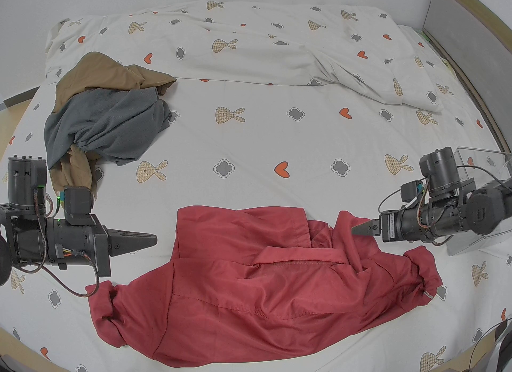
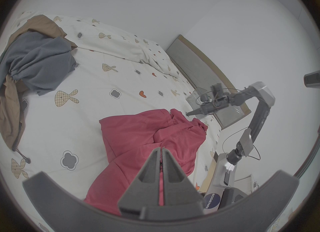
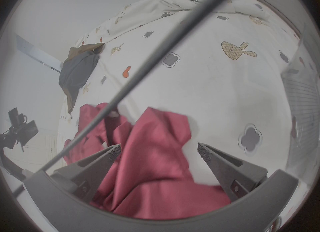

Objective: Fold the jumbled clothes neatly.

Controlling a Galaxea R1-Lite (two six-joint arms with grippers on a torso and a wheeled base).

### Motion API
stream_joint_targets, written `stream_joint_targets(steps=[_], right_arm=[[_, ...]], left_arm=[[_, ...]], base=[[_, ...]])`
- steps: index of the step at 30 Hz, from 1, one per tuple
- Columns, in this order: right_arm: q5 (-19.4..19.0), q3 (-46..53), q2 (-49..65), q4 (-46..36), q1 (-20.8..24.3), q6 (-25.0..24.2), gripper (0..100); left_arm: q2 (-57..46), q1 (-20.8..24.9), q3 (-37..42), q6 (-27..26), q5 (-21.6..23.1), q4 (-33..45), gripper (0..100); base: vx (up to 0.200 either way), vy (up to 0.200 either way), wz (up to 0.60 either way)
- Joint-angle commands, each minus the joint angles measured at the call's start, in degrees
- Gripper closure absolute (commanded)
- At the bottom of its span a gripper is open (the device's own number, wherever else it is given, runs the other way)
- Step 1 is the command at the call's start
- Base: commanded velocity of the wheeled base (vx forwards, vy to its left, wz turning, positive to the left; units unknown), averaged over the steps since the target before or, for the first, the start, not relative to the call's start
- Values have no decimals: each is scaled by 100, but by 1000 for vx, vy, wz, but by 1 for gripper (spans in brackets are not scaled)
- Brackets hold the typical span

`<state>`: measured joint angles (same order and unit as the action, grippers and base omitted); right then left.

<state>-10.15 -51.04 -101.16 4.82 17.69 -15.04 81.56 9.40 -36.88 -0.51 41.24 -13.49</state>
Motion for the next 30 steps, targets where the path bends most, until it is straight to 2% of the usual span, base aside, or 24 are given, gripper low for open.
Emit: stream_joint_targets(steps=[1,6,9,10,11,15,19,20,25,30], right_arm=[[-338,-398,-1319,635,-459,265,0],[-1085,-697,-1626,643,-494,265,0],[-1085,-697,-1626,643,-494,265,0],[-1612,-758,-1635,626,-433,230,0],[-1639,-758,-1626,626,-433,230,0],[-2236,-776,-1539,476,-389,133,0],[-2377,-1013,-1539,160,-398,37,0],[-2377,-1057,-1539,116,-407,37,100],[-2368,-1242,-1521,81,-424,1,100],[-2307,-1672,-1415,90,-407,-306,100]], left_arm=[[-70,-52,75,-10,112,-22,100],[-61,-43,75,-10,112,-22,100],[-61,-43,75,-10,112,-22,100],[-43,-43,75,-10,112,-22,100],[-43,-52,75,-10,112,-22,100],[1,-52,75,-19,112,-22,100],[10,-52,75,-19,103,-22,100],[1,-52,84,-19,103,-22,100],[-26,-52,111,-19,103,-30,100],[-34,-52,119,-19,103,-57,100]], base=[[0,0,0],[0,0,0],[0,0,0],[0,0,0],[0,0,0],[0,0,0],[0,0,0],[0,0,0],[0,0,0],[0,0,0]])
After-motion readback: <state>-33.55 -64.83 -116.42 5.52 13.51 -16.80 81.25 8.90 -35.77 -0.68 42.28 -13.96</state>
